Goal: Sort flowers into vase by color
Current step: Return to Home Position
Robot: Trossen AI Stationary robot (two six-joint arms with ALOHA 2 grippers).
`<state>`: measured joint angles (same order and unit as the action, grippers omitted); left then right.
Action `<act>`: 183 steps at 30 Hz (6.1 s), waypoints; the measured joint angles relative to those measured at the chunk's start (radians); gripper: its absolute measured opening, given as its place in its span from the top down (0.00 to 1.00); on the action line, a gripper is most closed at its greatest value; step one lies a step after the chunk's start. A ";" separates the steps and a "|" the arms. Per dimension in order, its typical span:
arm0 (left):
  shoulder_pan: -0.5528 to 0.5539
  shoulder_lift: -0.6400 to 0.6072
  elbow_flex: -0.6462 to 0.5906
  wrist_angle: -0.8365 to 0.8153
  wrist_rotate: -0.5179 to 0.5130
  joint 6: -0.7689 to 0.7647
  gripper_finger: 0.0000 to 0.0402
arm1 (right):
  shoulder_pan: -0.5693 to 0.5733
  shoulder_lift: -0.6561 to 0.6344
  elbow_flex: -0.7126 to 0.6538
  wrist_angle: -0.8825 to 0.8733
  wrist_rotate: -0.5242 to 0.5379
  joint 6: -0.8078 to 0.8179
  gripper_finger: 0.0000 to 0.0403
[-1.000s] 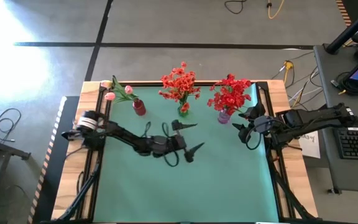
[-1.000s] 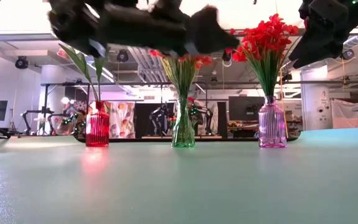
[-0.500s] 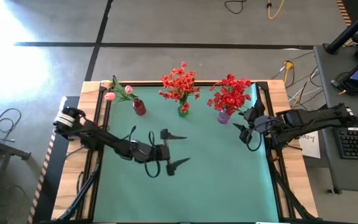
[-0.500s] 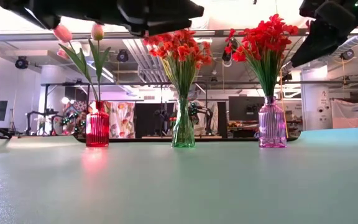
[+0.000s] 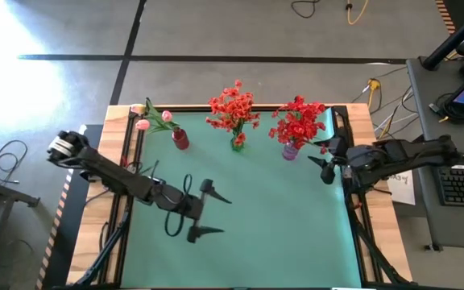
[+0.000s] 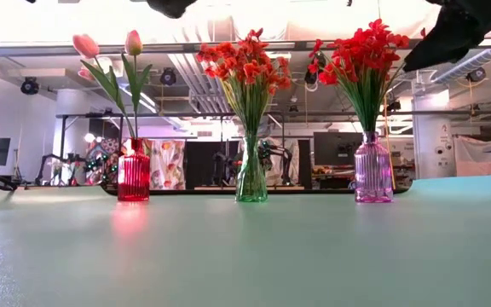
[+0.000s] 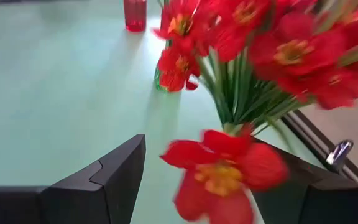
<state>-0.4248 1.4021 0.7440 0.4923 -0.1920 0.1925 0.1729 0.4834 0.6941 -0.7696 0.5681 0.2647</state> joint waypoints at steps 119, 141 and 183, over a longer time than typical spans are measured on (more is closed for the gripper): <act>0.249 -1.224 -0.721 -0.323 0.236 -0.003 0.01 | 0.030 -0.482 -0.684 0.897 -0.262 -0.297 0.41; 0.249 -1.138 -0.720 -0.323 0.236 -0.003 0.01 | -0.102 -0.482 -0.683 0.781 -0.564 -0.225 0.41; 0.250 -1.043 -0.720 -0.322 0.236 -0.003 0.01 | -0.104 -0.461 -0.683 0.783 -0.558 -0.223 0.41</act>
<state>-0.1750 0.3592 0.0238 0.1702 0.0444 0.1894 0.0692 0.0227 0.0113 0.0132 0.0101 0.0418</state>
